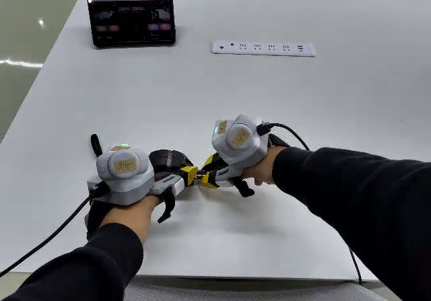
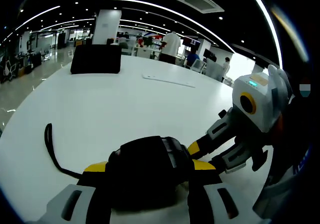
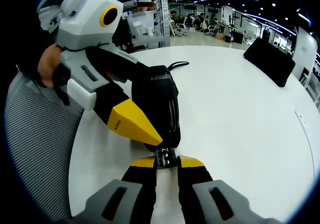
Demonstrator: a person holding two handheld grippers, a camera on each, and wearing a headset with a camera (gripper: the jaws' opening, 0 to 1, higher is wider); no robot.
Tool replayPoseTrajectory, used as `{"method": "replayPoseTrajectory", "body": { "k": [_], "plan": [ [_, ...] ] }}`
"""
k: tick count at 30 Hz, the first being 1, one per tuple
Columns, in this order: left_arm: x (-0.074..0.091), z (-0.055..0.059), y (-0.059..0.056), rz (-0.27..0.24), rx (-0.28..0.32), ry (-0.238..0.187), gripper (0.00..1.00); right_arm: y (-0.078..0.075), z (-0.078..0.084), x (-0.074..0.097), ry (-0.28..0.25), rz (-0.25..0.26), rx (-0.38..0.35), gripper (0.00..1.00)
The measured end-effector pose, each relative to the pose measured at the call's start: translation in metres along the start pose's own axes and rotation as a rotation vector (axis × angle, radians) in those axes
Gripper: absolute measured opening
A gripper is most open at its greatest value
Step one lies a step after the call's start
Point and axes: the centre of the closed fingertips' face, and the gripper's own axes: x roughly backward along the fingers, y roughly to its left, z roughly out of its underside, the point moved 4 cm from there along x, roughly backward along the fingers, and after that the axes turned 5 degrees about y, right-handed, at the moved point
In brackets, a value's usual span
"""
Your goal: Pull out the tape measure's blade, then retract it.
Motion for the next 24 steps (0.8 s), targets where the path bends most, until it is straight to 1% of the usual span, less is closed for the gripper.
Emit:
{"method": "replayPoseTrajectory", "body": {
  "k": [7, 10, 16, 24],
  "plan": [
    [0.0008, -0.0005, -0.0007, 0.002, 0.002, 0.000, 0.57, 0.0004, -0.0039, -0.0022, -0.010, -0.002, 0.002, 0.11],
    [0.0009, -0.0005, -0.0008, 0.003, 0.001, 0.001, 0.57, 0.0001, -0.0043, -0.0026, -0.005, -0.005, 0.011, 0.11],
    [0.0008, -0.0006, -0.0005, 0.002, -0.002, 0.001, 0.57, 0.0005, -0.0040, -0.0019, -0.005, -0.005, 0.003, 0.12],
    [0.0007, -0.0001, 0.0000, 0.004, -0.002, 0.003, 0.57, 0.0009, -0.0024, -0.0005, -0.006, 0.000, 0.014, 0.12]
  ]
}}
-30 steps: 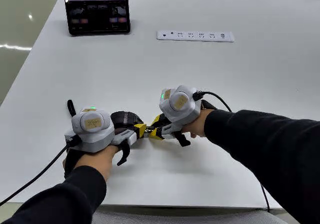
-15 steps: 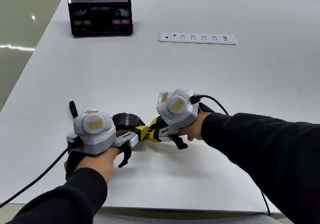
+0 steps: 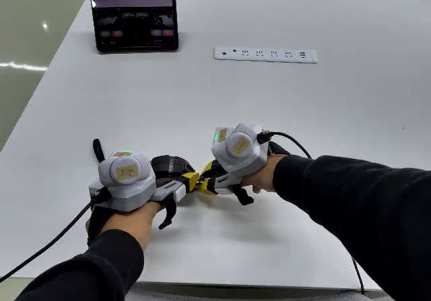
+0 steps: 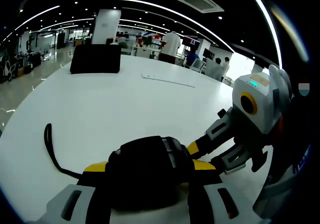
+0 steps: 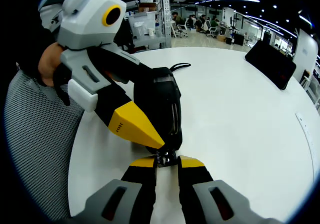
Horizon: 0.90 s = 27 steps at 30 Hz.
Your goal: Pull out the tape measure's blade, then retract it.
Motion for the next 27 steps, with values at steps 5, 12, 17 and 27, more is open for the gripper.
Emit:
{"method": "replayPoseTrajectory", "body": {
  "k": [5, 12, 17, 27],
  "plan": [
    [0.0001, 0.0002, 0.0001, 0.001, -0.004, 0.000, 0.57, 0.0004, 0.0005, 0.0005, 0.000, 0.000, 0.017, 0.12],
    [0.0001, 0.0000, 0.0007, 0.005, -0.002, 0.000, 0.57, 0.0002, -0.0015, -0.0020, 0.004, -0.012, 0.016, 0.11],
    [0.0001, 0.0005, 0.0002, 0.007, -0.004, 0.002, 0.57, 0.0008, -0.0033, -0.0036, 0.014, -0.013, 0.031, 0.11],
    [-0.0002, 0.0007, 0.0001, 0.006, -0.010, -0.004, 0.58, 0.0010, -0.0029, -0.0035, 0.015, -0.011, 0.036, 0.12]
  ]
}}
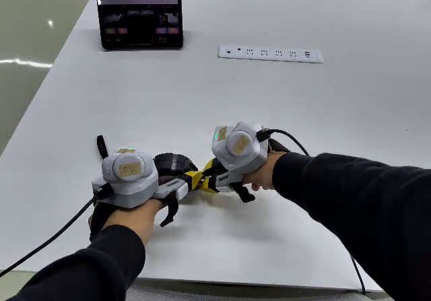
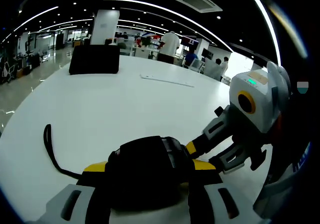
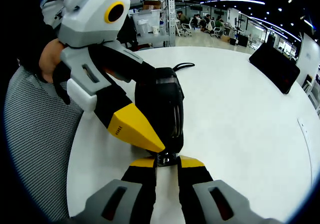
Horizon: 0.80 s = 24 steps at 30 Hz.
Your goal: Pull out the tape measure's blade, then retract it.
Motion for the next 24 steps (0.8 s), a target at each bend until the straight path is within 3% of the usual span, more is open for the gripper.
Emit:
{"method": "replayPoseTrajectory", "body": {
  "k": [3, 9, 11, 14, 16, 17, 18, 19, 22, 24],
  "plan": [
    [0.000, 0.000, 0.000, 0.004, 0.002, -0.017, 0.59, 0.000, 0.000, 0.000, 0.006, 0.006, -0.015, 0.12],
    [0.002, -0.001, 0.000, 0.057, 0.023, 0.049, 0.60, 0.000, 0.001, 0.001, 0.019, 0.032, -0.054, 0.13],
    [0.004, 0.004, -0.002, 0.079, 0.040, 0.077, 0.65, -0.003, -0.001, 0.004, 0.003, 0.062, -0.064, 0.17],
    [0.009, 0.000, -0.003, 0.092, 0.020, 0.071, 0.71, -0.003, -0.004, 0.017, -0.046, 0.077, -0.099, 0.19],
    [0.011, -0.001, 0.000, 0.101, 0.013, 0.103, 0.84, -0.003, -0.002, 0.025, -0.055, 0.082, -0.109, 0.23],
    [0.014, -0.007, 0.005, 0.090, -0.065, 0.091, 0.91, -0.004, 0.000, 0.033, -0.066, 0.094, -0.117, 0.26],
    [0.017, -0.015, 0.004, 0.113, -0.119, 0.047, 0.96, -0.005, 0.002, 0.037, -0.072, 0.105, -0.124, 0.28],
    [0.022, -0.021, 0.002, 0.148, -0.112, 0.014, 0.96, -0.007, 0.004, 0.045, -0.085, 0.125, -0.148, 0.30],
    [0.033, -0.030, 0.007, 0.206, -0.120, -0.002, 0.99, -0.007, 0.008, 0.067, -0.142, 0.145, -0.201, 0.37],
    [0.039, -0.028, 0.014, 0.229, -0.143, 0.016, 1.00, -0.007, 0.015, 0.083, -0.155, 0.168, -0.215, 0.41]
  ]
}}
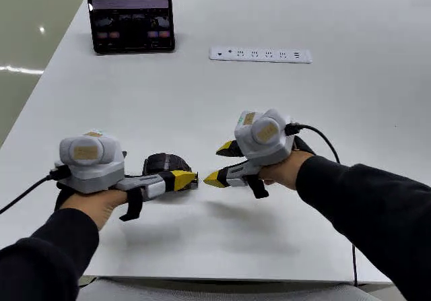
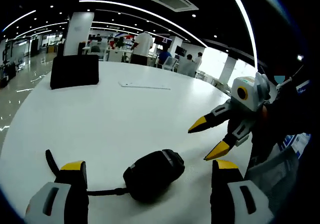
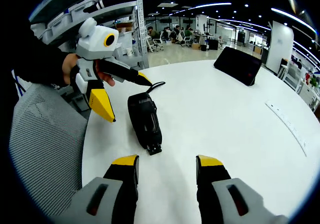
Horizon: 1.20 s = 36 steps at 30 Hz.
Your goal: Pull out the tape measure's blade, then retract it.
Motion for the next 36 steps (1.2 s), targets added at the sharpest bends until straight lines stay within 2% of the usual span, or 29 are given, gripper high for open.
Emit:
{"method": "replayPoseTrajectory", "body": {
  "k": [5, 9, 10, 13, 17, 21, 23, 27, 30, 33, 36],
  "plan": [
    [0.020, 0.002, 0.010, 0.037, -0.069, 0.001, 1.00, -0.007, 0.013, 0.039, -0.038, 0.057, -0.035, 0.47],
    [0.038, -0.002, 0.018, 0.025, -0.112, -0.018, 1.00, -0.010, 0.027, 0.067, -0.057, 0.095, -0.059, 0.55],
    [0.043, -0.004, 0.021, 0.008, -0.143, -0.035, 1.00, -0.010, 0.033, 0.075, -0.059, 0.107, -0.068, 0.56],
    [0.052, -0.002, 0.022, 0.033, -0.147, -0.020, 1.00, -0.009, 0.047, 0.092, -0.051, 0.133, -0.079, 0.61],
    [0.061, 0.003, 0.030, 0.027, -0.155, -0.011, 1.00, -0.007, 0.065, 0.112, -0.049, 0.162, -0.097, 0.67],
    [0.071, 0.008, 0.036, 0.026, -0.132, -0.015, 1.00, -0.006, 0.084, 0.127, -0.034, 0.187, -0.126, 0.72],
    [0.076, 0.014, 0.040, 0.015, -0.127, -0.004, 1.00, -0.006, 0.095, 0.134, -0.012, 0.197, -0.147, 0.74],
    [0.088, 0.023, 0.045, 0.011, -0.121, 0.003, 1.00, -0.004, 0.109, 0.152, -0.021, 0.234, -0.171, 0.77],
    [0.096, 0.024, 0.049, 0.006, -0.114, 0.002, 1.00, -0.008, 0.128, 0.160, 0.013, 0.263, -0.181, 0.84],
    [0.101, 0.023, 0.051, -0.008, -0.124, 0.007, 1.00, -0.007, 0.139, 0.165, 0.018, 0.283, -0.177, 0.93],
    [0.107, 0.018, 0.050, -0.011, -0.137, -0.003, 1.00, -0.005, 0.148, 0.172, 0.014, 0.290, -0.152, 0.95]
  ]
}}
